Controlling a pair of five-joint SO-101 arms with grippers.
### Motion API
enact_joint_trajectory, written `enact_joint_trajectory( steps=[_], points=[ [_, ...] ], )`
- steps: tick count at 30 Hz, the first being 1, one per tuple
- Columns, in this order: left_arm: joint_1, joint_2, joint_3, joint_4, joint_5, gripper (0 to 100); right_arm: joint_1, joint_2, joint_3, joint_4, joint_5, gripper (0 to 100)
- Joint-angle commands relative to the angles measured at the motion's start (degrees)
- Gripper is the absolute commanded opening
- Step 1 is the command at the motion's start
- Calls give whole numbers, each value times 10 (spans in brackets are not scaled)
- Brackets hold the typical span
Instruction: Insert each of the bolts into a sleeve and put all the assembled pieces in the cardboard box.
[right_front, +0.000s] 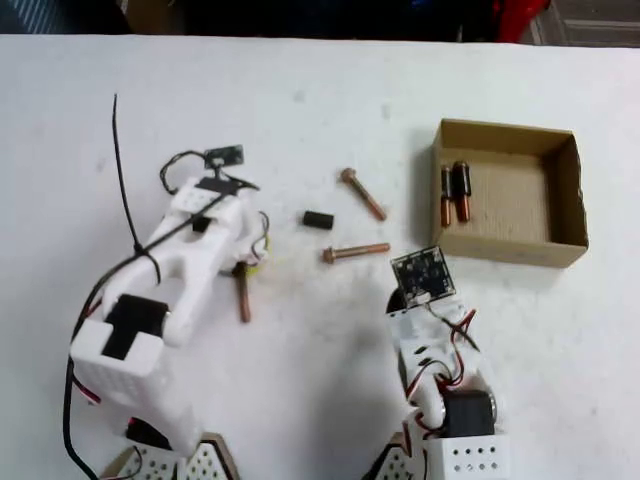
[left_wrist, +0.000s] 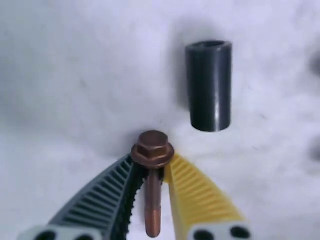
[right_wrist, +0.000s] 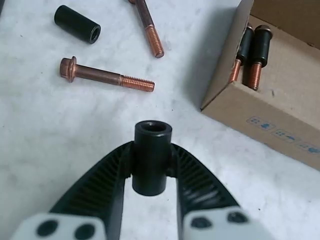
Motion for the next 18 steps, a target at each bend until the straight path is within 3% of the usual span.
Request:
enact_joint_trajectory(
  steps=[1,14,18],
  points=[
    [-18,2,-11,-4,-33,50,7,-6,-4,-15,-1,20],
    [-14,-5,-13,-1,-127,41,3,-6,-4,-15,-1,19],
    [4,-60,-13,50,-167,20,-40,-6,-4,-15,-1,18]
  ],
)
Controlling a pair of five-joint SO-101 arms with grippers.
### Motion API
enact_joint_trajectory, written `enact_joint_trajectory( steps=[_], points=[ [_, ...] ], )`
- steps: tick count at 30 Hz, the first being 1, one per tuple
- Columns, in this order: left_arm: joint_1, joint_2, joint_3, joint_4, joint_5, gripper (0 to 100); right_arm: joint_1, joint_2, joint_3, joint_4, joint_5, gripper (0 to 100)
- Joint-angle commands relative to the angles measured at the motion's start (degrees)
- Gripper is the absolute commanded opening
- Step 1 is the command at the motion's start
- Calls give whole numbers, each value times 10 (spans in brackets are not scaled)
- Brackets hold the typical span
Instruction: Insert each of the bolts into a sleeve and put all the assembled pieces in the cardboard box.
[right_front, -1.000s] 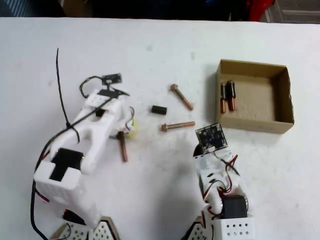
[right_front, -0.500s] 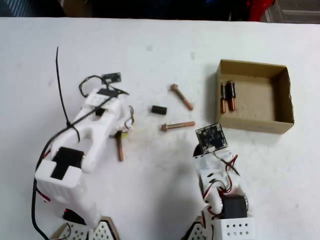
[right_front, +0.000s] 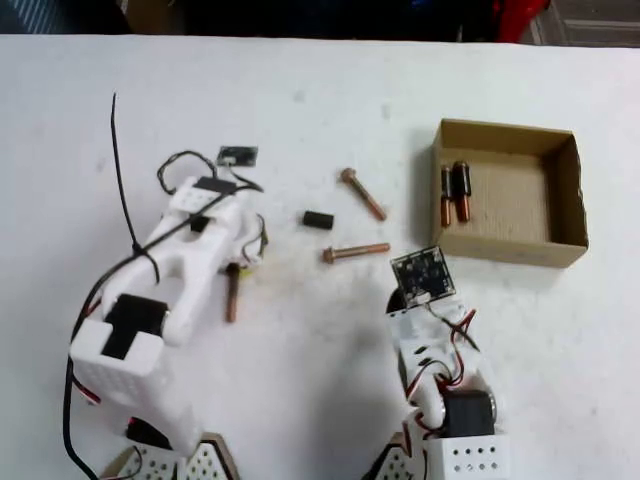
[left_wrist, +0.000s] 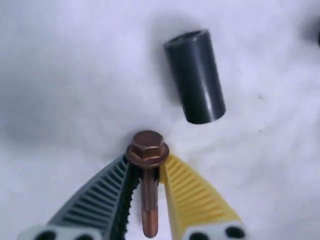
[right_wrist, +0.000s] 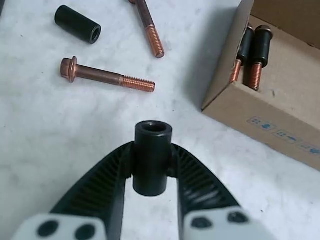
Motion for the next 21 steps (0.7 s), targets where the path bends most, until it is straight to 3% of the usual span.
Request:
enact_joint_trajectory(
  steps=[1,21],
  points=[
    [14,-73,-12,55,-28,20,-47,-6,-4,-15,-1,18],
    [80,-448,-7,207,-32,20,-211,-6,-4,-120,-1,17]
  ],
)
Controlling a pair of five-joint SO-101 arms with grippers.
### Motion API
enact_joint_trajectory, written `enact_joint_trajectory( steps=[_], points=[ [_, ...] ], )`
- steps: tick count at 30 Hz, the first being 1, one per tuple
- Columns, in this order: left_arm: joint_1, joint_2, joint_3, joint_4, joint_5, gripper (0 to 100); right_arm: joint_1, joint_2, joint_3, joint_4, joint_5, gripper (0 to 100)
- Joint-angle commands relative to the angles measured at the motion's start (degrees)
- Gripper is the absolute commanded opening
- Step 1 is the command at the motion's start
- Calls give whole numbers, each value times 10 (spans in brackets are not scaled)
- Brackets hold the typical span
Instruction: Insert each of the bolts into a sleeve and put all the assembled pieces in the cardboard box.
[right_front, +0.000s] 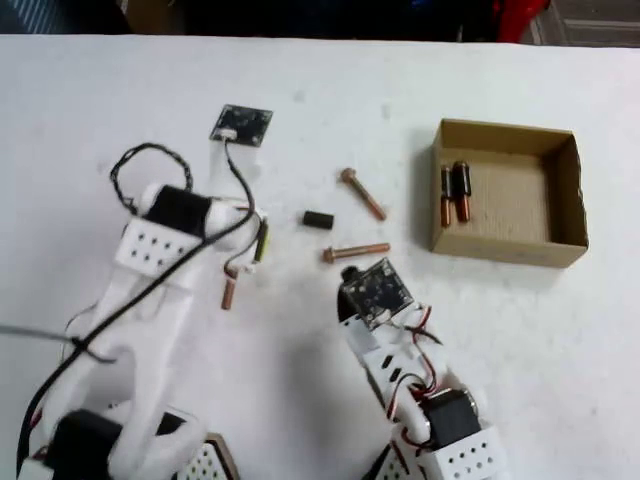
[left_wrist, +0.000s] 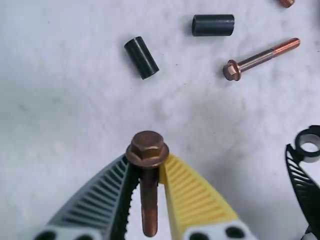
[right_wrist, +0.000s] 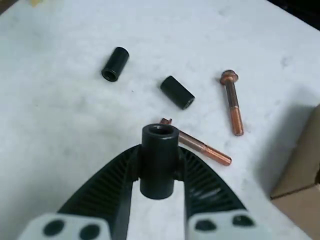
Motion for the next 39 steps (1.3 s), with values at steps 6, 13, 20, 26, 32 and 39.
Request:
enact_joint_trajectory(
  steps=[6,13,20,26,32,39],
  points=[
    [7,-139,11,56,-6,20,-54,-6,-4,-75,-4,17],
    [8,-276,167,-59,-7,20,-98,-5,-4,-115,-5,17],
    [8,-427,287,-208,-4,20,-125,-5,-4,-126,-10,17],
    [9,-487,324,-304,-2,20,-125,-5,7,-175,-81,17],
    [9,-489,326,-384,-1,20,-122,-5,50,-274,-86,17],
    [10,-487,327,-458,-1,20,-122,-5,51,-290,-87,17]
  ],
)
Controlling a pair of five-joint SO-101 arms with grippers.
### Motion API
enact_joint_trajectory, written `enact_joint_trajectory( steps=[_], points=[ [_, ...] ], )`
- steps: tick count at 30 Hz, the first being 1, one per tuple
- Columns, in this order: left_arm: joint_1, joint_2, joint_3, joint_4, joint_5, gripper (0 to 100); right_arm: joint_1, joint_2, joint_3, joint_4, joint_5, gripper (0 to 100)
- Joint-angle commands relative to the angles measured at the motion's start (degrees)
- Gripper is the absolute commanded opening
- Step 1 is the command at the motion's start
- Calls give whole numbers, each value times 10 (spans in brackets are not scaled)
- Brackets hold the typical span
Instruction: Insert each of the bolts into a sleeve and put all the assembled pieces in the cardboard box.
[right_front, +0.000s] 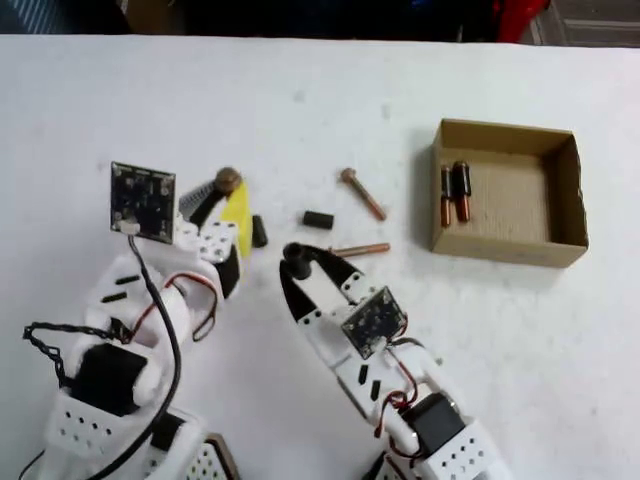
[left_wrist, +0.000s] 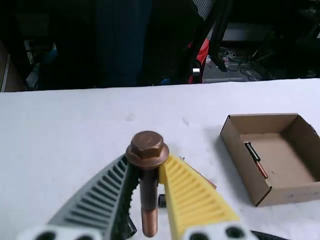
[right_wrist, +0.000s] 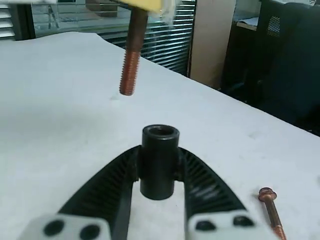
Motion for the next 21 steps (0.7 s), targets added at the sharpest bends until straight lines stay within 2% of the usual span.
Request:
enact_joint_trajectory(
  steps=[1,5,11,14,21],
  points=[
    [10,-13,-4,-53,-1,20,0,-6,4,-16,-5,17],
    [65,-14,-4,-74,-2,20,-1,-6,4,-17,-9,17],
    [124,-13,-4,-111,-4,20,3,-6,4,-17,-138,17],
    [136,-15,8,-113,-3,20,2,-6,4,-16,-113,17],
    [145,-16,67,-184,-4,20,4,-6,4,-18,-72,17]
  ],
)
